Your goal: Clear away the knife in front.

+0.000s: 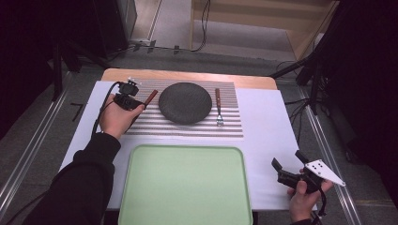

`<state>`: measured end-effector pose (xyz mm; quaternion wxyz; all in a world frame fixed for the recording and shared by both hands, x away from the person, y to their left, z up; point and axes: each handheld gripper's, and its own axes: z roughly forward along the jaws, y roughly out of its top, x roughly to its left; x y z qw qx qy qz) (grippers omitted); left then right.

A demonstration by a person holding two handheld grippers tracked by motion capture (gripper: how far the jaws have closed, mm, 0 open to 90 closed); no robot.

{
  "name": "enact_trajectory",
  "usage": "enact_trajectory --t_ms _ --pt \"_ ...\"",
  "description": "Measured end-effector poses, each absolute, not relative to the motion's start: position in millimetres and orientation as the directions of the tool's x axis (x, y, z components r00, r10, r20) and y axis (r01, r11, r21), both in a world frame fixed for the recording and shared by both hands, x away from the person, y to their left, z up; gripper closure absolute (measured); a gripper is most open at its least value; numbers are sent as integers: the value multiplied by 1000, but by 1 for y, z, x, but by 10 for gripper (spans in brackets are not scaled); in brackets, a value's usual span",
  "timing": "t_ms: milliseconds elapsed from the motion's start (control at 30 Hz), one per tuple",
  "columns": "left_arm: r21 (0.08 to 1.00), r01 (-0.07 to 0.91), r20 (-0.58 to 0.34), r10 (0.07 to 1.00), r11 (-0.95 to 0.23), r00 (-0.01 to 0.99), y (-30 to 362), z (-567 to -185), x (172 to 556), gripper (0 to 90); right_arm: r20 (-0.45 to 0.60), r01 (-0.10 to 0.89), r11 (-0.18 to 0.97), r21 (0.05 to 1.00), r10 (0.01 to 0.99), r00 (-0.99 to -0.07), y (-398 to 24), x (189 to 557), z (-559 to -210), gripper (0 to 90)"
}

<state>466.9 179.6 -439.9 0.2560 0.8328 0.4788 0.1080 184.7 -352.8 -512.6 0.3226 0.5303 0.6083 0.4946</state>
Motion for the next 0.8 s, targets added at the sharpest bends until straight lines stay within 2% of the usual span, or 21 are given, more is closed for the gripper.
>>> enact_trajectory --t_ms 800 --pt "569 686 -88 796 -453 599 181 -423 418 771 126 330 -46 943 965 -228 -352 185 -512 0"
